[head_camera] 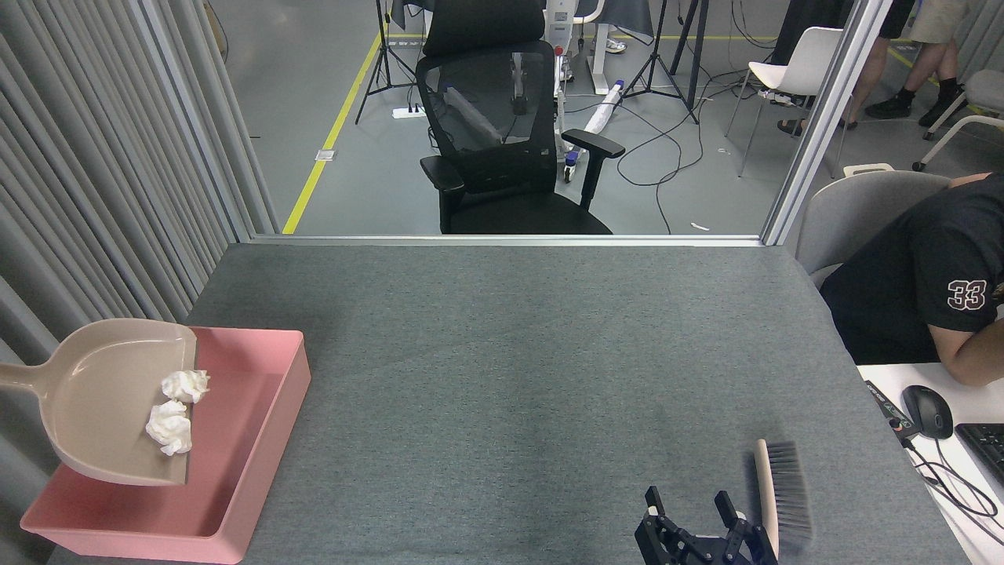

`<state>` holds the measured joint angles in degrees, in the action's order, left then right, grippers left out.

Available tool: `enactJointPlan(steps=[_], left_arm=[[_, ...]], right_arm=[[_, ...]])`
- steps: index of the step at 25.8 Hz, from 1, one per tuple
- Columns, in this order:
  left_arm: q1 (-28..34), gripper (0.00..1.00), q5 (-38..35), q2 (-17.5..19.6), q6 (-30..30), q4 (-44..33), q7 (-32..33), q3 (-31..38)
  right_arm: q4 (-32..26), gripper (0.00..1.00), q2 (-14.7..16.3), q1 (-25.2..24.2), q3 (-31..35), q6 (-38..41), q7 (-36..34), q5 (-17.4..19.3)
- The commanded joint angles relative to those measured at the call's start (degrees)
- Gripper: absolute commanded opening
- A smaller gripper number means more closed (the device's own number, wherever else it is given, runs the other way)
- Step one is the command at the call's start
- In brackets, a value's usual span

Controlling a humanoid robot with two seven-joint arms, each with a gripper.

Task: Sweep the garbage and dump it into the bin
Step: 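Tilt the dustpan to dump the tissue into the pink bin, then lower the dustpan back onto the table beside the bin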

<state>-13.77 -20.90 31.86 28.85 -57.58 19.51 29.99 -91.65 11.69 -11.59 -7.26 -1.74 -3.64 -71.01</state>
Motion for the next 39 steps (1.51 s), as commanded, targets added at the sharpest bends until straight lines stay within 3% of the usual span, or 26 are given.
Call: enactJointPlan(steps=[1, 5, 10, 14, 20, 25, 30, 34, 39], left_arm=[[-0.8, 0.2, -3.4, 0.0, 0.3, 0.5, -1.2, 0.5], [-2.8, 0.2, -6.8, 0.0, 0.0, 0.5, -1.2, 0.6], [-4.2, 0.2, -3.4, 0.0, -3.1, 1.0, -0.6, 2.1], [-3.5, 0.2, 5.4, -0.1, -8.5, -2.3, 1.9, 1.9], [2.6, 0.2, 19.8, -0.8, -18.7, -16.1, 4.4, -1.3], [3.5, 0.2, 24.6, -7.4, -27.8, -28.6, 4.1, -6.4], [4.6, 0.19, 22.9, -16.7, -27.7, -30.8, 2.6, -11.7], [5.1, 0.19, 14.7, -22.2, -27.3, -31.9, 2.1, -15.8], [6.7, 0.2, 2.4, -30.8, -21.4, -29.3, 1.2, -18.0]], right_arm=[[0.0, 0.98, 0.0, 0.0, 0.1, 0.0, -0.1, 0.1], [0.0, 0.98, -0.7, -0.1, 0.1, 0.0, 0.0, 0.1], [0.0, 0.98, -1.0, -0.2, 0.0, 0.0, -0.1, 0.1], [0.0, 0.98, -1.0, -0.1, 0.1, 0.0, -0.1, 0.2], [0.1, 0.98, -1.0, 0.0, 0.4, -0.1, 0.0, 0.3], [0.0, 0.98, -1.0, 0.0, 0.6, -0.2, 0.0, 0.3], [0.1, 0.98, -0.8, 0.0, 3.2, 0.0, -0.1, 0.4], [0.1, 0.98, -0.2, 0.0, 5.8, 0.3, -0.1, 1.7], [0.2, 0.98, 0.0, -0.2, 6.6, 0.3, -0.1, 2.3]])
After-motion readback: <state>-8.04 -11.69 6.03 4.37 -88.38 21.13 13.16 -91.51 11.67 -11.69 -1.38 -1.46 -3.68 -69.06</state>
